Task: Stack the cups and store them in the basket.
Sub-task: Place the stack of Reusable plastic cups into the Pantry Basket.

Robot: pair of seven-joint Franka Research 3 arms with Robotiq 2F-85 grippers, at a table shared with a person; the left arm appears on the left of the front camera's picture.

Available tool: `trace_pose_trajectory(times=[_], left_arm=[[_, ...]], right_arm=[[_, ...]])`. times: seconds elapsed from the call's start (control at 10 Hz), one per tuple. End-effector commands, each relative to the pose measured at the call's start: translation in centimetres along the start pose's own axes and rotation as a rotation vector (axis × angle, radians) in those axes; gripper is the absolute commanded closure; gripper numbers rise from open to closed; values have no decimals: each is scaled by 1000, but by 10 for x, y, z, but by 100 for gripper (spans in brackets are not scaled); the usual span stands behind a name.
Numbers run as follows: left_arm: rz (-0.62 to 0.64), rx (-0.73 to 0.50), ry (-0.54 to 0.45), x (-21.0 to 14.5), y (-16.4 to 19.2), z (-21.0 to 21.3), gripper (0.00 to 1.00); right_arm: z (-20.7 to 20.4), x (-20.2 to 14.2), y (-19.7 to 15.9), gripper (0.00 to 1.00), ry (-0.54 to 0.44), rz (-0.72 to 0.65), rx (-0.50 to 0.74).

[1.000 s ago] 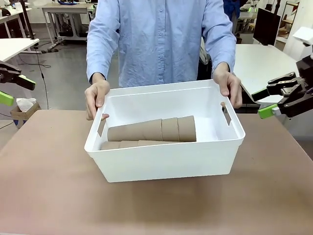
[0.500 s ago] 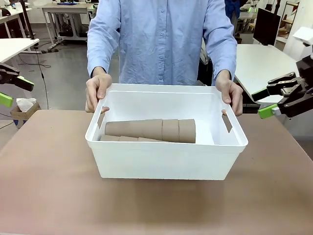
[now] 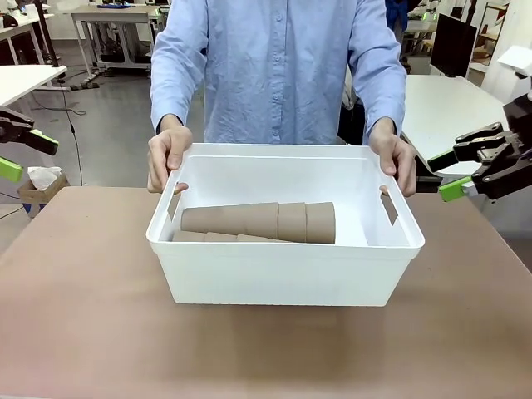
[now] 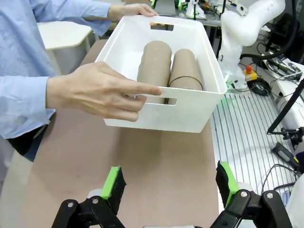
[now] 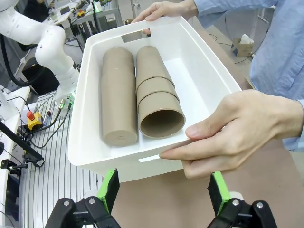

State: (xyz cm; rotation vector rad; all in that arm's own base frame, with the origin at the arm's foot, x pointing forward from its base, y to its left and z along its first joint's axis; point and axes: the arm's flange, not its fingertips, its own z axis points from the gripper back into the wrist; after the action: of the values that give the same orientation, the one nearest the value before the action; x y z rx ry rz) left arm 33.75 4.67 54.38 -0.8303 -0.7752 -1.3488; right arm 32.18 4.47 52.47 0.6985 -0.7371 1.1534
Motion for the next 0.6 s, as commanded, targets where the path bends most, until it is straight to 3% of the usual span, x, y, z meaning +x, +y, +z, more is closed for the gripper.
trace_pose_trajectory(times=[0.0, 0.5], left_arm=[[-3, -3, -15, 3, -1, 2, 0], [-3, -3, -15, 3, -1, 2, 0]], right_arm=[[1, 1, -3, 0, -20, 20, 4], [1, 1, -3, 0, -20, 20, 4]])
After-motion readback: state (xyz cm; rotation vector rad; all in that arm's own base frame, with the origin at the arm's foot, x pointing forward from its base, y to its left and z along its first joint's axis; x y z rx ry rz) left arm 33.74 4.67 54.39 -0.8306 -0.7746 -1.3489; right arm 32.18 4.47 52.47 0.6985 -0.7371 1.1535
